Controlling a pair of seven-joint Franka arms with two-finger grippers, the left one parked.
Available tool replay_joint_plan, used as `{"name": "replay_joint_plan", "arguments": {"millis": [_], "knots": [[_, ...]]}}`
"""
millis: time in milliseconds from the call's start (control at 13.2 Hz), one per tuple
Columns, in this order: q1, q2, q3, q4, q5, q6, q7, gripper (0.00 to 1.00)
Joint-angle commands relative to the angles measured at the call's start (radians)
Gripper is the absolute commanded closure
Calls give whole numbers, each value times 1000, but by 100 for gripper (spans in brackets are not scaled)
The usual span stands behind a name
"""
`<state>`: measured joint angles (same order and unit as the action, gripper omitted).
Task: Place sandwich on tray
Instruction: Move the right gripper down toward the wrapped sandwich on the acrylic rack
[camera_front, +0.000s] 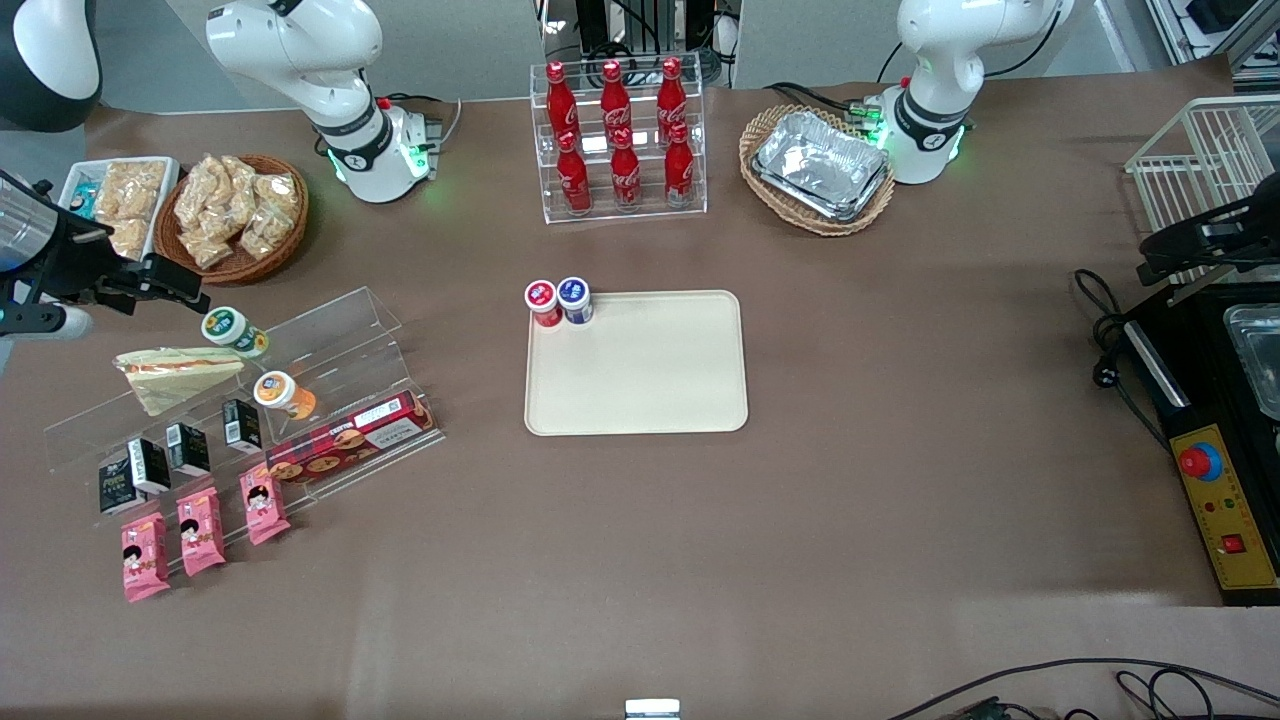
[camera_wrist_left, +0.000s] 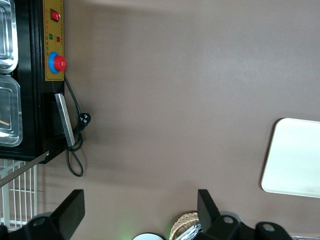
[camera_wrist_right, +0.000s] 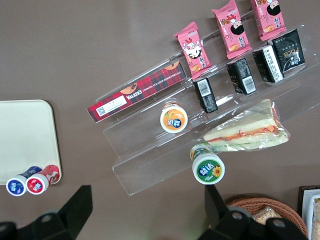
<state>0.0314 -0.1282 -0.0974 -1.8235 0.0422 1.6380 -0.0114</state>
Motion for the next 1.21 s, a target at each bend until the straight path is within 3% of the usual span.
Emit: {"name": "replay_joint_plan", "arguments": {"millis": [0,607,1138], "knots": [[4,18,1,33,-12,-20,13,0],[-13,30,-13,55,-5,-75,46,0],[-16,12,-45,86,-19,-76,560,0]]}}
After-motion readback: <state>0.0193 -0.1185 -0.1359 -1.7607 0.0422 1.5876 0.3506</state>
